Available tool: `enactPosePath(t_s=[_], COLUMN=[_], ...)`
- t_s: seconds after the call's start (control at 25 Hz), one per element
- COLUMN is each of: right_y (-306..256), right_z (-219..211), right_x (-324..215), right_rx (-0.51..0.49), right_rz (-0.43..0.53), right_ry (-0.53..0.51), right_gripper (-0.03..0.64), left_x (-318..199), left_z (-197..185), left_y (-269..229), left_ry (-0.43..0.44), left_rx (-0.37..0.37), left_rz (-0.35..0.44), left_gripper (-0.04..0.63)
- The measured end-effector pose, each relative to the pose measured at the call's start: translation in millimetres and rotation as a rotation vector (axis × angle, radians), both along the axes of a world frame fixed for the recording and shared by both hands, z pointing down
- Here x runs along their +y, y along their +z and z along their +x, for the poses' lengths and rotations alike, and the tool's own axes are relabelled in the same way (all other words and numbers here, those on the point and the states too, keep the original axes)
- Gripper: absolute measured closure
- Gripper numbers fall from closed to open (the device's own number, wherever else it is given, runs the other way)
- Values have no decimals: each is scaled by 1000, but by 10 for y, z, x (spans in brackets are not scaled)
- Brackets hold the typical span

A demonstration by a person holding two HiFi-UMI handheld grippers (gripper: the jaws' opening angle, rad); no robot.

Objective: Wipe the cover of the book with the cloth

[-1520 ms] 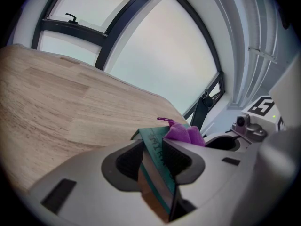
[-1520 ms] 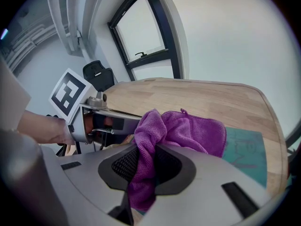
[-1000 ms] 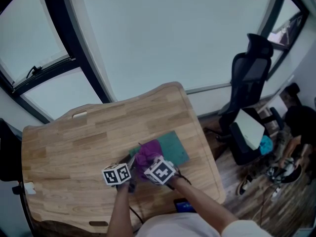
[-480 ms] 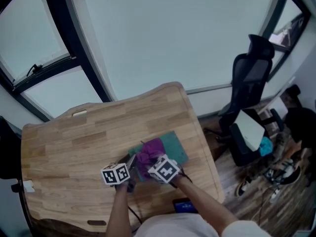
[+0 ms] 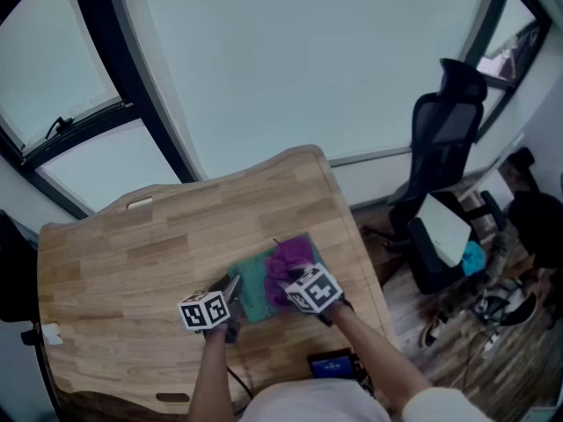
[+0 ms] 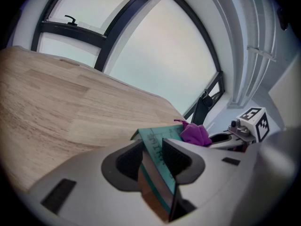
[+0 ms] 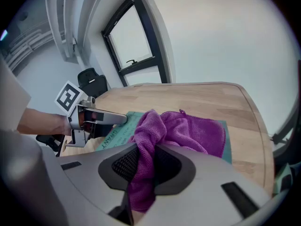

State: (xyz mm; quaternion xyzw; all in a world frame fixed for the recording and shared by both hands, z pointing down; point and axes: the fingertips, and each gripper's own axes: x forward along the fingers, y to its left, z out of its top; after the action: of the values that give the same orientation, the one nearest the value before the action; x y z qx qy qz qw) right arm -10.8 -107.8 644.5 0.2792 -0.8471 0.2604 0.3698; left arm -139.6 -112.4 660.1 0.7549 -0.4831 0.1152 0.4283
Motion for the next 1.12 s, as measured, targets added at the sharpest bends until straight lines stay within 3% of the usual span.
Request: enactPosePath(t_s=[0.56, 0.8, 0.88, 1.0, 1.12], right_y=[-7, -14, -107, -339, -468], right_z=[386, 380, 399, 391, 412], right_x=[-199, -214, -198, -137, -76], right_rx=[-8, -36, -7, 29, 22], right_rz=[9, -53, 27, 189, 257], right_ry=[96, 126, 103, 97, 141], right_gripper=[537, 537, 537, 537, 537], left_x=[-15, 14, 40, -3, 1], left_z=[-11, -14, -78, -241, -283], left_y=[-13, -6, -109, -461, -727], left_ry=[-2, 1, -33, -113, -132], left_rx=[-1, 12, -9, -62, -102], left_rz=[1, 4, 46, 183, 265], left_gripper=[463, 462, 462, 462, 462])
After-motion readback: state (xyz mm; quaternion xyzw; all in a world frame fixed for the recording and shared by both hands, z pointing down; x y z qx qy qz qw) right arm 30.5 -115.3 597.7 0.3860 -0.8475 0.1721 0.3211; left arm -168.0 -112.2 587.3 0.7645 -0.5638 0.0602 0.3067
